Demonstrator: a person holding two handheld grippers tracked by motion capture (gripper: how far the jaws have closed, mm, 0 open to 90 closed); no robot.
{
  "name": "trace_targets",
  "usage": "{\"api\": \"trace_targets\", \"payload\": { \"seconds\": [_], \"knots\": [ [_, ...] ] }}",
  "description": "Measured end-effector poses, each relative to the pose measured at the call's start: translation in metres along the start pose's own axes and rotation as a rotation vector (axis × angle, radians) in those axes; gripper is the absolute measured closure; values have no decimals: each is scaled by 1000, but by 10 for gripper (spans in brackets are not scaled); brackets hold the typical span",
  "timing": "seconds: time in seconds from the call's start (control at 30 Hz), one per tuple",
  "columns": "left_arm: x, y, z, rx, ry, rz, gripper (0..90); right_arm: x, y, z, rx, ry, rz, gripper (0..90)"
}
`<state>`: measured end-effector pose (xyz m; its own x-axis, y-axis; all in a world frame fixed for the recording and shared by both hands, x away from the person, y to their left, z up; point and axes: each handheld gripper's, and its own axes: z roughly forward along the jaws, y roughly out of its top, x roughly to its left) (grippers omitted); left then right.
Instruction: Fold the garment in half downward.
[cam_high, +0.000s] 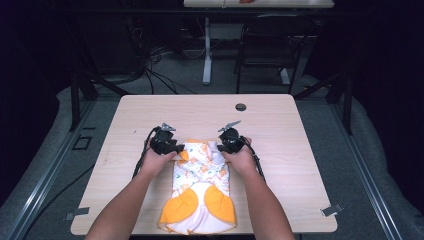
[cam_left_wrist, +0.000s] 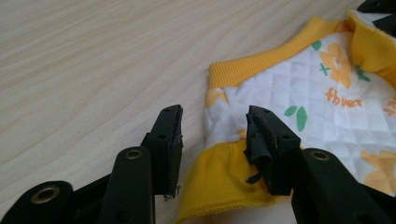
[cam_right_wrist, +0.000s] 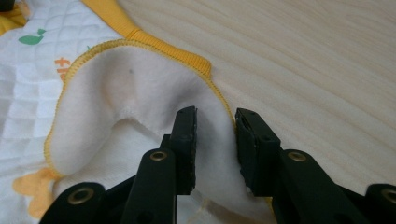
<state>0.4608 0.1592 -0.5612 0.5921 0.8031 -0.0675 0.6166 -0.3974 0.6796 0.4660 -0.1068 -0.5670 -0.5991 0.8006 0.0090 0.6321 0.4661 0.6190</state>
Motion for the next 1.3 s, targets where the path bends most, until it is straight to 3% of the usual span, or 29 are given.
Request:
{"api": "trace_targets", "payload": {
  "seconds": [0.17,0.4,0.6,0.67,0.7,0.8,0.97,1.2,1.3],
  "knots": [
    [0,0,6,13,3,0,551,0,1,-1,11,-1,-9,695],
    [2,-2,12,39,6,-4,510,-4,-3,-1,-7,35,24,673],
    [4,-4,13,26,0,-8,480,-5,-3,-1,2,30,14,641],
    [4,-4,13,26,3,-5,483,-7,-4,-1,-2,41,37,638],
    [3,-4,12,28,-3,-6,493,-7,-4,-1,-2,42,38,639],
    [1,-4,12,29,-44,4,659,-7,-4,-1,-1,54,32,673],
    [1,-4,11,40,-66,10,777,-7,-4,-1,-7,89,38,785],
    [2,-4,11,45,-87,-33,831,-4,-4,-1,-6,100,26,861],
    [1,-3,10,44,-87,-28,837,-3,-2,-1,-4,90,23,868]
  ]
}}
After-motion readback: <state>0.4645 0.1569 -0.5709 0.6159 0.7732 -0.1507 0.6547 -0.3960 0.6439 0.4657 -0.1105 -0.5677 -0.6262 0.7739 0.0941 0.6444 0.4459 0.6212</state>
